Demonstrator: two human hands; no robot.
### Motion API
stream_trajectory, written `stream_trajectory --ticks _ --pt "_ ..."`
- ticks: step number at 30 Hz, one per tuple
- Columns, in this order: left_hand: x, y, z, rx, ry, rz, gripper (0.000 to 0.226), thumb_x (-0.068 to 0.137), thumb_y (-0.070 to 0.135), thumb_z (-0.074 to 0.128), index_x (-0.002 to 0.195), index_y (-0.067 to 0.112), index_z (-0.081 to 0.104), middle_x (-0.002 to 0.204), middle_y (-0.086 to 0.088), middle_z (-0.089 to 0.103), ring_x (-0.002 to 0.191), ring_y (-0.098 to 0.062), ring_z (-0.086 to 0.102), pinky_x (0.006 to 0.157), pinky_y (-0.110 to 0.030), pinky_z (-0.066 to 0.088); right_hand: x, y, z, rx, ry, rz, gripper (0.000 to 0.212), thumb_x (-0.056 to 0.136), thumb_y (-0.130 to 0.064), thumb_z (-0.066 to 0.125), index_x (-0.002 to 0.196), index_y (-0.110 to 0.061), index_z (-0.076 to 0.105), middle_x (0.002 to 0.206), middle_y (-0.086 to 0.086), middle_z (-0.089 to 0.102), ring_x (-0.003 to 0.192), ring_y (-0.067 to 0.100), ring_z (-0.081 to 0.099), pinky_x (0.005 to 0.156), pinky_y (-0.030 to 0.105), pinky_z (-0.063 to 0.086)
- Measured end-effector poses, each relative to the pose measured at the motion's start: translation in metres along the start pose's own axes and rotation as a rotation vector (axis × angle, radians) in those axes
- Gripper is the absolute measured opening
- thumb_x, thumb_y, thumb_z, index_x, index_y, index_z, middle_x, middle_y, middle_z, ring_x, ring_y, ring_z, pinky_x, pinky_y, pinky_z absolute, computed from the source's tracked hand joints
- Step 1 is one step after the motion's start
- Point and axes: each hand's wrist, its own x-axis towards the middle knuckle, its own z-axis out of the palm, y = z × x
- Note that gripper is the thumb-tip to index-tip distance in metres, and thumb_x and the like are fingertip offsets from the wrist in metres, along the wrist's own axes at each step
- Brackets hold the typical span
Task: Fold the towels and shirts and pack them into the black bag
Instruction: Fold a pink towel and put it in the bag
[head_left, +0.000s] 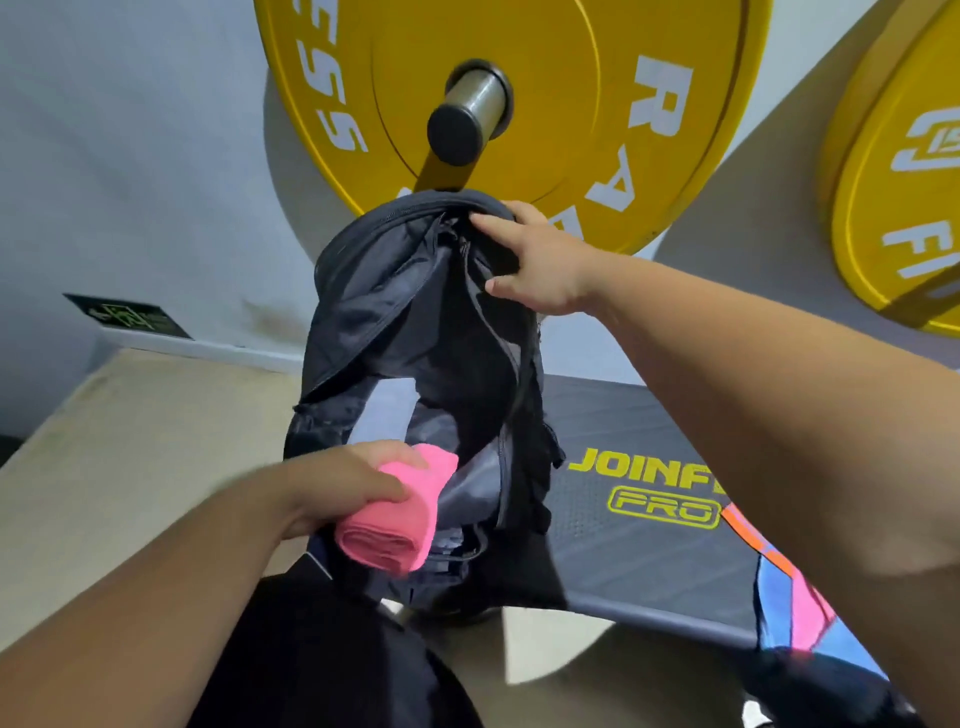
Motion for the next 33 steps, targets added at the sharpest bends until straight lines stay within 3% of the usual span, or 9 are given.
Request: stream_trajectory --ticks 2,5,13,15,18,21,23,28,33 --pt "0.016 0.010 -0.023 -0.093 -0.055 0.005 0.042 0.090 0.001 0.061 0.124 0.025 0.065 0.118 -0.018 0.068 0.092 -0.030 0.071 0.071 -0.033 0.055 -0.003 0.003 0.002 0.039 -0.005 -0.029 0.077 0.096 -0.030 0.062 0.159 -0.024 0.018 0.164 -0.001 0.004 0.148 0.024 0.022 0.116 0.030 0.024" --pt "0.061 0.034 -0.049 -0.116 0.104 0.078 0.045 0.089 -0.004 0.059 0.121 0.027 0.065 0.124 -0.017 0.065 0.103 -0.028 0.066 0.078 -0.035 0.051 -0.006 0.010 0.011 0.038 0.022 -0.093 0.079 0.094 -0.024 0.065 0.158 -0.023 0.019 0.164 -0.002 0.005 0.149 0.021 0.021 0.115 0.025 0.022" --pt "0.161 0.019 -0.038 -0.085 0.191 0.057 0.056 0.082 -0.010 0.059 0.105 0.040 0.065 0.121 -0.013 0.055 0.095 -0.027 0.061 0.065 -0.034 0.054 -0.010 0.031 0.010 0.015 0.043 -0.177 0.080 0.091 -0.014 0.065 0.158 -0.023 0.022 0.164 -0.001 0.009 0.147 0.020 0.025 0.113 0.022 0.025" --pt "0.168 0.004 -0.037 0.126 0.188 0.037 0.054 0.081 -0.005 0.064 0.111 0.039 0.061 0.112 -0.010 0.052 0.083 -0.020 0.055 0.062 -0.028 0.050 -0.011 0.033 0.011 0.000 0.031 -0.201 0.082 0.088 -0.009 0.065 0.157 -0.025 0.023 0.164 -0.001 0.008 0.147 0.021 0.026 0.114 0.025 0.029" --pt "0.175 -0.009 -0.039 0.582 0.228 0.060 0.062 0.077 0.009 0.074 0.127 0.040 0.053 0.116 0.001 0.049 0.100 -0.017 0.054 0.081 -0.026 0.046 -0.012 0.036 0.013 0.013 0.005 -0.183 0.085 0.089 -0.005 0.061 0.157 -0.035 0.020 0.165 0.004 0.003 0.148 0.027 0.025 0.114 0.035 0.034" --pt "0.178 -0.010 -0.036 0.869 0.242 0.072 0.064 0.079 0.022 0.068 0.136 0.039 0.045 0.104 -0.001 0.053 0.097 -0.020 0.057 0.081 -0.028 0.045 -0.014 0.038 0.015 0.022 0.021 -0.149 0.085 0.092 -0.006 0.059 0.155 -0.044 0.017 0.165 0.008 0.004 0.149 0.033 0.022 0.116 0.040 0.033" --pt "0.181 -0.012 -0.035 1.082 0.333 0.079 0.064 0.076 0.032 0.066 0.136 0.041 0.043 0.107 0.000 0.050 0.112 -0.022 0.050 0.091 -0.031 0.044 -0.017 0.041 0.018 0.025 0.039 -0.147 0.086 0.093 -0.008 0.062 0.155 -0.046 0.016 0.164 0.007 0.007 0.149 0.032 0.022 0.116 0.037 0.030" --pt "0.170 0.001 -0.028 1.393 0.432 0.114 0.061 0.080 0.045 0.066 0.135 0.035 0.041 0.123 -0.001 0.042 0.116 -0.025 0.046 0.089 -0.037 0.041 -0.021 0.045 0.023 0.055 0.058 -0.159 0.089 0.091 -0.017 0.070 0.155 -0.046 0.016 0.160 0.004 0.017 0.145 0.028 0.029 0.118 0.034 0.031" --pt "0.171 0.001 -0.039 1.505 0.292 0.096 0.083 0.073 0.050 0.068 0.145 0.037 0.029 0.141 0.004 0.041 0.127 -0.024 0.043 0.096 -0.043 0.040 -0.023 0.044 0.023 0.075 0.035 -0.167 0.095 0.085 -0.024 0.078 0.155 -0.044 0.018 0.157 0.007 0.023 0.141 0.029 0.033 0.114 0.031 0.030"
